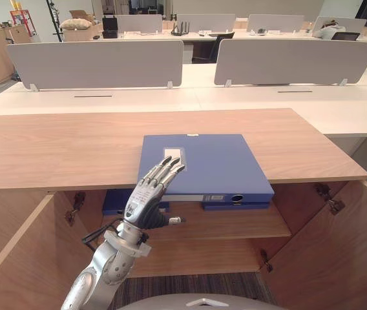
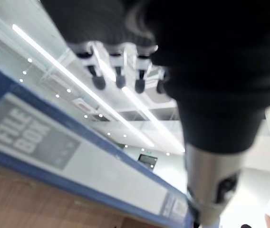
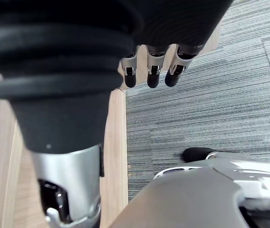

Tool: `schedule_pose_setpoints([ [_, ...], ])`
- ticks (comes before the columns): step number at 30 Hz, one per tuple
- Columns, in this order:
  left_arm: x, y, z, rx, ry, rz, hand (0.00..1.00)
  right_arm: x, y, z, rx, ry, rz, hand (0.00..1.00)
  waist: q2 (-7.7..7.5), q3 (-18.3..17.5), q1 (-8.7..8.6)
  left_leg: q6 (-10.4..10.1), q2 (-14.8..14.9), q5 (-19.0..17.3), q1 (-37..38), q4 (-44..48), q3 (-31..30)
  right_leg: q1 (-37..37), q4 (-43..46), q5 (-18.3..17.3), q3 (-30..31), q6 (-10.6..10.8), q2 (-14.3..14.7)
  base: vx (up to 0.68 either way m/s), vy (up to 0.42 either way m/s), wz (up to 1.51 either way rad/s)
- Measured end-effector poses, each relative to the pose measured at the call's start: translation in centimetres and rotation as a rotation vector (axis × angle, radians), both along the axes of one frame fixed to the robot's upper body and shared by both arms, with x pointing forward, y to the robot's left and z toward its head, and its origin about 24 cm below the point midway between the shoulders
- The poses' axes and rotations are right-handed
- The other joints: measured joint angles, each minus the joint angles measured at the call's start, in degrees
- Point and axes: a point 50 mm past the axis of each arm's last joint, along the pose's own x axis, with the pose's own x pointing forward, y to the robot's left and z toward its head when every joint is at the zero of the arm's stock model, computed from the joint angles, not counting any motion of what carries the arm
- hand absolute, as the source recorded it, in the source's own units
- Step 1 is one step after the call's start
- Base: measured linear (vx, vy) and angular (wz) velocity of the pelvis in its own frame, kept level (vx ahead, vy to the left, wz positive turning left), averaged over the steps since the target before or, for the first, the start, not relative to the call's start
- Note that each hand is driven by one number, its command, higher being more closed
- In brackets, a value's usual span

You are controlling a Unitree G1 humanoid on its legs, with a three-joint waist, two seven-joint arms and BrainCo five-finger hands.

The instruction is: Walk over to the cabinet, pick up the folder, carry it to the office cabinet, place the folder inside the office cabinet, then close the office cabinet door

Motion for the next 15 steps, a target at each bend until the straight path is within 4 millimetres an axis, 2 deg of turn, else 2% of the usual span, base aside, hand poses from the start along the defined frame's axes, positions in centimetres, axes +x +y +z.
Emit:
schedule_pose_setpoints([
  [15,0.4,0.0,-1.5,0.123,0.031,0.009,0.0,-0.1,0.0,0.0,0.02,0.005,-0.018,0.0,-0.11,0.1,-0.36,0.0,0.0,-0.1,-0.1,0.0,0.0,-0.1,0.0,-0.2,0.0,0.3,0.0,0.0,0.0,0.0],
])
